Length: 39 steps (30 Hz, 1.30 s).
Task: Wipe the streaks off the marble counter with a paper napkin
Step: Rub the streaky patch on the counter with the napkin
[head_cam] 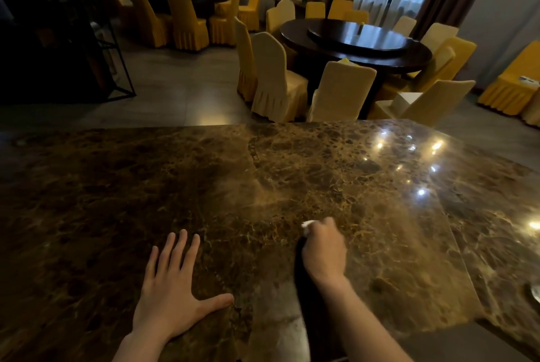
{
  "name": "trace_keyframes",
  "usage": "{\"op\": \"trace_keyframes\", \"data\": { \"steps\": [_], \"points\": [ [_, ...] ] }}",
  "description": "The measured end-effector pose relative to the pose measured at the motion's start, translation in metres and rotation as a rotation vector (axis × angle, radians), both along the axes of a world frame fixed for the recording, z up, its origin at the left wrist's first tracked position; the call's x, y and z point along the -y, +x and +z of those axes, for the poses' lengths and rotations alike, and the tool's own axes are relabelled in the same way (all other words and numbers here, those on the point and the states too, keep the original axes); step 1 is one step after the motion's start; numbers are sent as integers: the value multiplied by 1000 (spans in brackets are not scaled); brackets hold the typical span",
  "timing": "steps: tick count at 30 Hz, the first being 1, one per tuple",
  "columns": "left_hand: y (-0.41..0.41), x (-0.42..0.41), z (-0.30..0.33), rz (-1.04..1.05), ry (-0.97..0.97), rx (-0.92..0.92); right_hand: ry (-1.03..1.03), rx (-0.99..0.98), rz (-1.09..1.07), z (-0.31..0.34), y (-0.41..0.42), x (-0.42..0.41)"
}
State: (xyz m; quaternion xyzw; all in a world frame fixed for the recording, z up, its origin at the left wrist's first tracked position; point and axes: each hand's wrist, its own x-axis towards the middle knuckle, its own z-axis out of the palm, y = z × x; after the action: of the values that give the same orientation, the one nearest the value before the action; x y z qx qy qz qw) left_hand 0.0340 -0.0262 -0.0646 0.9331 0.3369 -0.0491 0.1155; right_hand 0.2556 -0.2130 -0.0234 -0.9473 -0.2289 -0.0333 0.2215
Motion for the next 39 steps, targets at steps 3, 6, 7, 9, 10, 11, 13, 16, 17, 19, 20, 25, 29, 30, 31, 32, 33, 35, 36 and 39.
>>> {"op": "trace_keyframes", "data": {
  "steps": [3, 6, 7, 9, 10, 11, 13, 16, 17, 19, 20, 25, 29, 30, 31, 32, 33, 35, 36, 39],
  "points": [
    [0, -1, 2, -10, -3, -30, 4, -31, 370, -8, -63, -34],
    [-1, -2, 4, -11, -13, -11, -38, -27, 565, -7, -63, -18],
    [-1, -2, 4, -13, -16, -13, -46, -11, 500, -5, -45, -8],
    [-1, 0, 4, -12, -20, -23, -54, -15, 251, 4, 2, 10],
    [0, 0, 4, -10, -15, -21, -53, -31, 125, 8, 22, 16],
    [0, -1, 5, -9, -9, -27, -47, -42, 34, 10, 31, 15],
    [1, 0, 5, -6, -8, -40, -20, -12, -8, 10, 19, -4],
    [2, 0, 5, -6, -8, -52, 19, -63, 272, -3, -51, -42],
    [3, -1, 5, -6, -13, -67, -7, -87, 407, -8, -74, -47],
    [3, -2, 5, -12, -13, -69, -47, -132, 617, -9, -90, -46],
    [2, -3, 5, -16, -15, -64, -50, -115, 648, -7, -80, -40],
    [1, -2, 5, -15, -18, -19, -29, -86, 98, 13, 10, -17],
    [2, -2, 1, -6, -30, -12, -20, -55, 203, 8, -37, -67],
    [1, -3, 1, -6, -28, -16, -8, -60, 299, 5, -54, -76],
    [1, -4, 0, -7, -28, -32, -11, -69, 405, 2, -68, -80],
    [1, -5, -1, -8, -26, -44, -31, -80, 518, 2, -80, -78],
    [0, -6, -1, -5, -26, -40, -55, -102, 623, 2, -85, -71],
    [0, -6, -1, -5, -29, -14, -102, -98, 716, 3, -80, -42],
    [0, -5, -2, -5, -32, -7, -104, -61, 654, 2, -68, -26],
    [1, -2, -2, 7, -30, 28, -46, -22, 184, 7, -5, 21]
  ]
}}
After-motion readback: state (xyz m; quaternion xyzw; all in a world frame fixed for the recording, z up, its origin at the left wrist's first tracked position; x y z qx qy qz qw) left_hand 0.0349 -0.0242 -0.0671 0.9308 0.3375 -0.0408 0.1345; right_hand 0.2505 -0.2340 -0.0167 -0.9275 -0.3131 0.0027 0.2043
